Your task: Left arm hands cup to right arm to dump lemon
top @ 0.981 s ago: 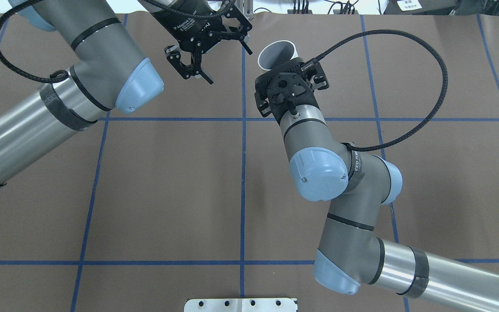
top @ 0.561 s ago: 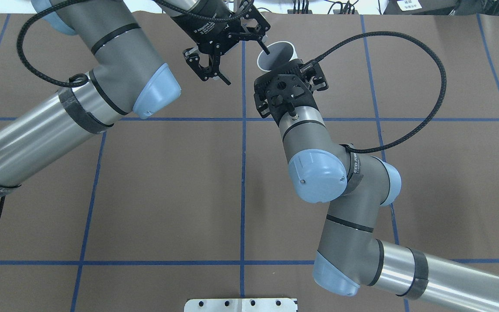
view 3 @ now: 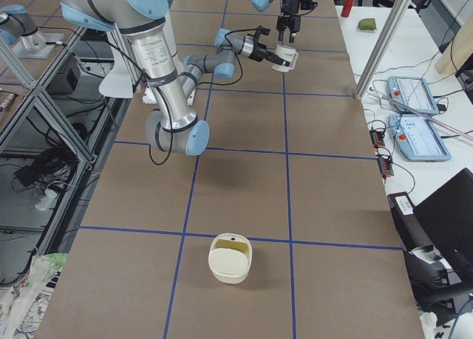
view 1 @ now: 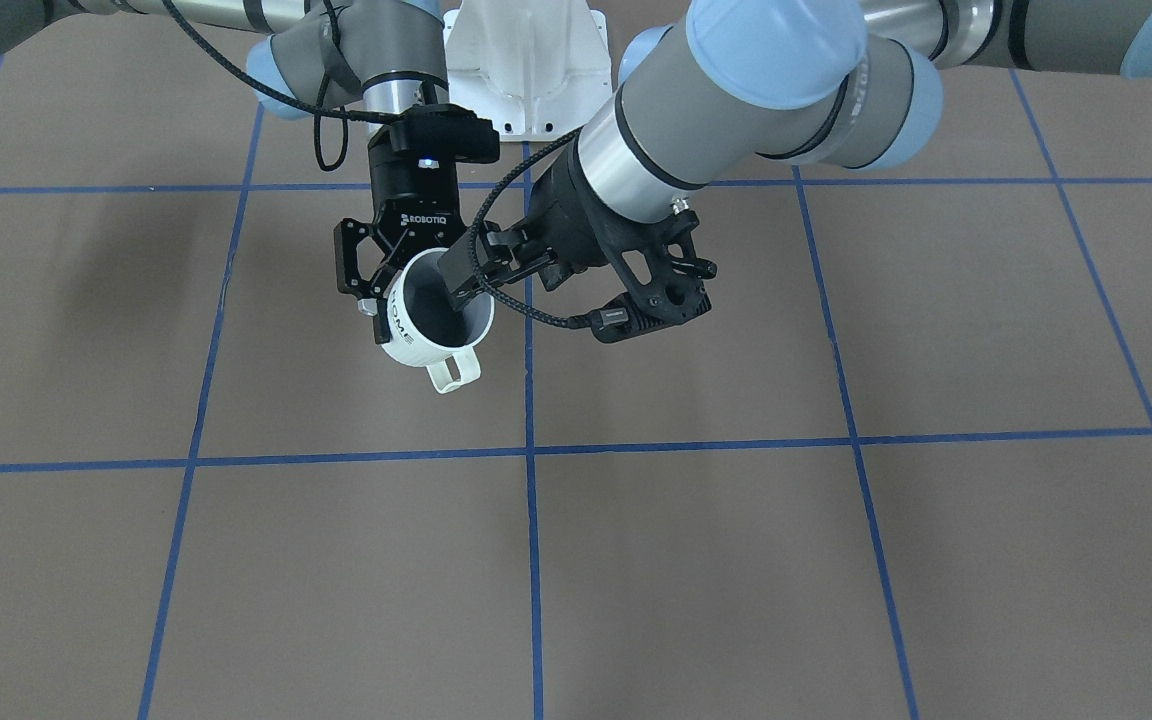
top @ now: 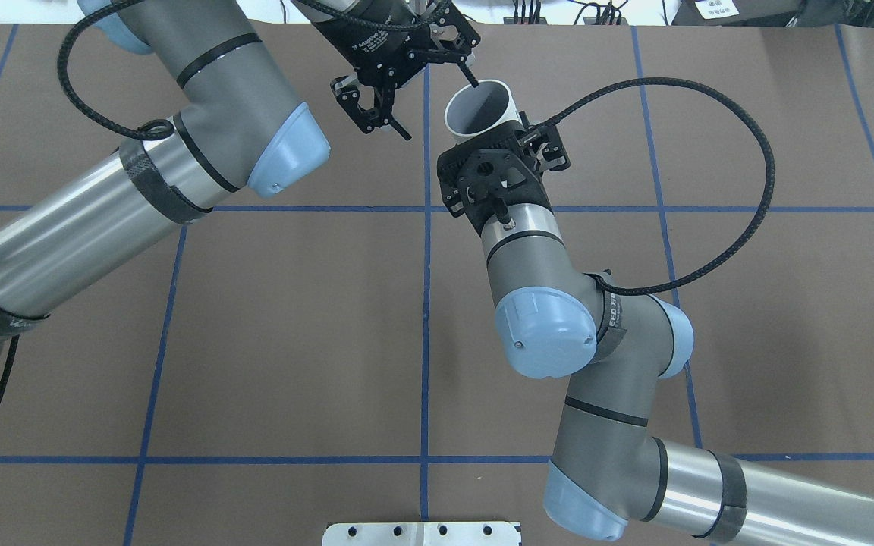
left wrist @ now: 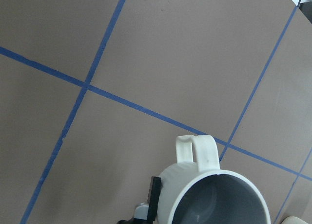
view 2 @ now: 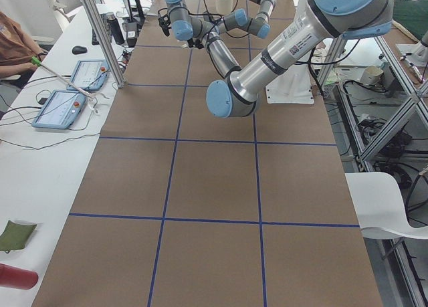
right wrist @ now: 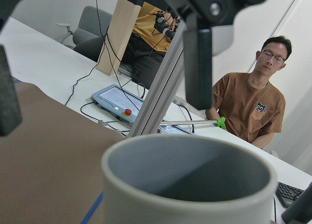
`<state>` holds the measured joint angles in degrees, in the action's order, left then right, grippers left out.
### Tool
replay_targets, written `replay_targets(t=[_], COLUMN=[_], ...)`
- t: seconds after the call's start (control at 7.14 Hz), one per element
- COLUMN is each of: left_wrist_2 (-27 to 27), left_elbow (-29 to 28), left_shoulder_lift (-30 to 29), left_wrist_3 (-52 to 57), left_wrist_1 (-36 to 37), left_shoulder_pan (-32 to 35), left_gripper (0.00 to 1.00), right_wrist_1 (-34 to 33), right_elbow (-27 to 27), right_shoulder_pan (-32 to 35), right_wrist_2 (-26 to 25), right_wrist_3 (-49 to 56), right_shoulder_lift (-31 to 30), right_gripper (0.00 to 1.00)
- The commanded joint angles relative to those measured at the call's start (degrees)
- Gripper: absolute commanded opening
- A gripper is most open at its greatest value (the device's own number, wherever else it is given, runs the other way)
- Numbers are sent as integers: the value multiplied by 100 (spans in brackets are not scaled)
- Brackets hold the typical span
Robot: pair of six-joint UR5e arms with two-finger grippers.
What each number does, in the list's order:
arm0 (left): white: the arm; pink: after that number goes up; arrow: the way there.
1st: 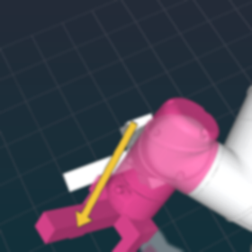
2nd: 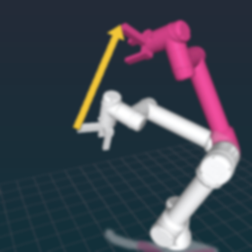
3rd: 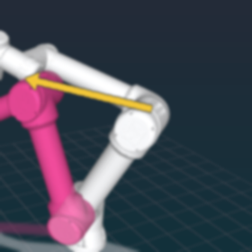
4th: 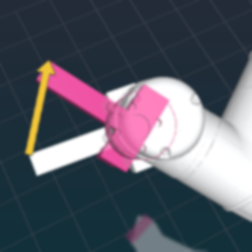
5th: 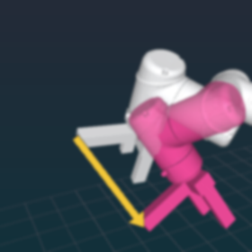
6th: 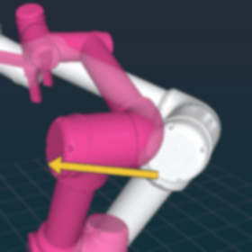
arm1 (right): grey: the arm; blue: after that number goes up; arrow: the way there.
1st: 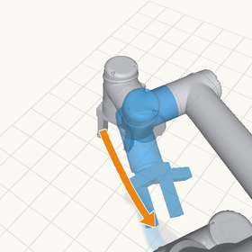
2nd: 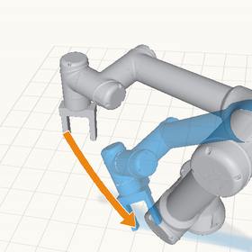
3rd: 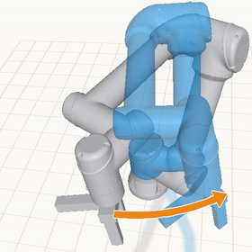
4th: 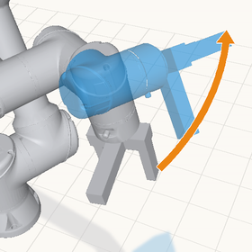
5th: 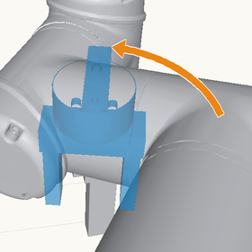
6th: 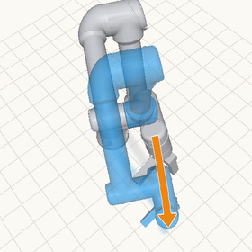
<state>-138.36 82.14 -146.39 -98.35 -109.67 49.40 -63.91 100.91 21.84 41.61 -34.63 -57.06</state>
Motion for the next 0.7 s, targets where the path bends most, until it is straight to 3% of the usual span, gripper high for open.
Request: replay_targets(t=[0.0,0.56], left_wrist_2=[2,-7], left_elbow=[-171,-252], left_shoulder_lift=[-38,-47], left_wrist_3=[-9,-9], left_wrist_1=[-220,-336], left_shoulder_pan=[-35,-132], left_gripper=[87,62], right_wrist_1=[1,19], right_elbow=[8,8], right_shoulder_pan=[-22,-22], right_wrist_2=[-39,-39], right_wrist_3=[0,0], right_shoulder_lift=[2,20], right_gripper=[21,22])
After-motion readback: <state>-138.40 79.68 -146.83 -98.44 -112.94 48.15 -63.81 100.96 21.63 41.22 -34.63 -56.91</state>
